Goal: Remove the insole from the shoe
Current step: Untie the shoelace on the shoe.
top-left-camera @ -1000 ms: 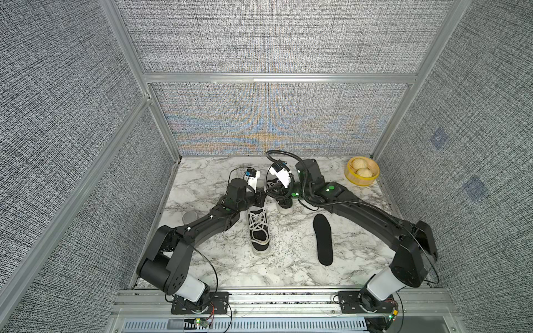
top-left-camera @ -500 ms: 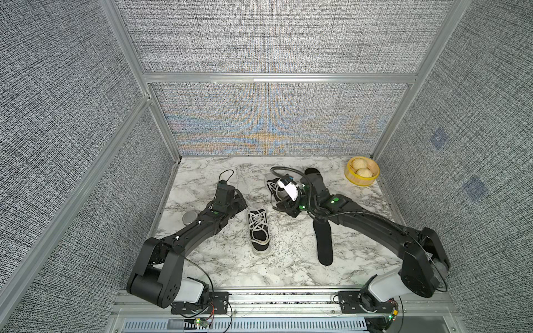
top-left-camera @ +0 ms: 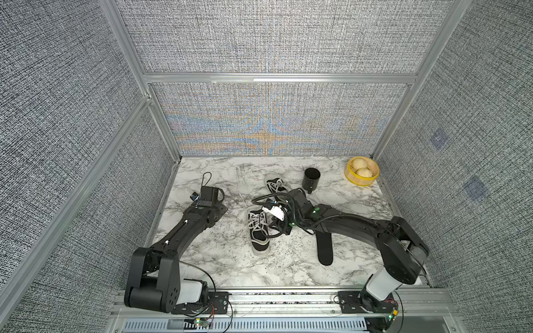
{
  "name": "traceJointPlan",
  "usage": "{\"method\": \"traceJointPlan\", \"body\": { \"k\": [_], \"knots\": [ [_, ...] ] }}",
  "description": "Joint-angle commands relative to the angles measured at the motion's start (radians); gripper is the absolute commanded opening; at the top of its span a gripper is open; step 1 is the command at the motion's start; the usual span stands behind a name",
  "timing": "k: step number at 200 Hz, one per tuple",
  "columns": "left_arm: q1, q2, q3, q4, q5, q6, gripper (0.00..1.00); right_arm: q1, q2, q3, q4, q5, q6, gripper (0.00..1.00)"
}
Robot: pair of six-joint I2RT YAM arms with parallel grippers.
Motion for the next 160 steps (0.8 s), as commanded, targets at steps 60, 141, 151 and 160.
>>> {"method": "traceJointPlan", "body": {
  "k": [60, 141, 151, 160],
  "knots": [
    [0.014, -0.18, -0.053, -0.225, 0.329, 0.218, 0.48, 0.012, 0.092, 0.041, 0.061, -0.041, -0.095, 0.36],
    [-0.096, -0.355, -0.307, -0.097, 0.664, 0.242, 0.53, 0.013, 0.141, 0.071, 0.071, -0.027, -0.108, 0.27],
    [-0.114, -0.35, -0.324, -0.048, 0.687, 0.23, 0.54, 0.013, 0.147, 0.076, 0.072, -0.026, -0.109, 0.23],
    [-0.124, -0.339, -0.33, -0.021, 0.698, 0.22, 0.54, 0.013, 0.151, 0.082, 0.072, -0.024, -0.11, 0.19]
  ]
}}
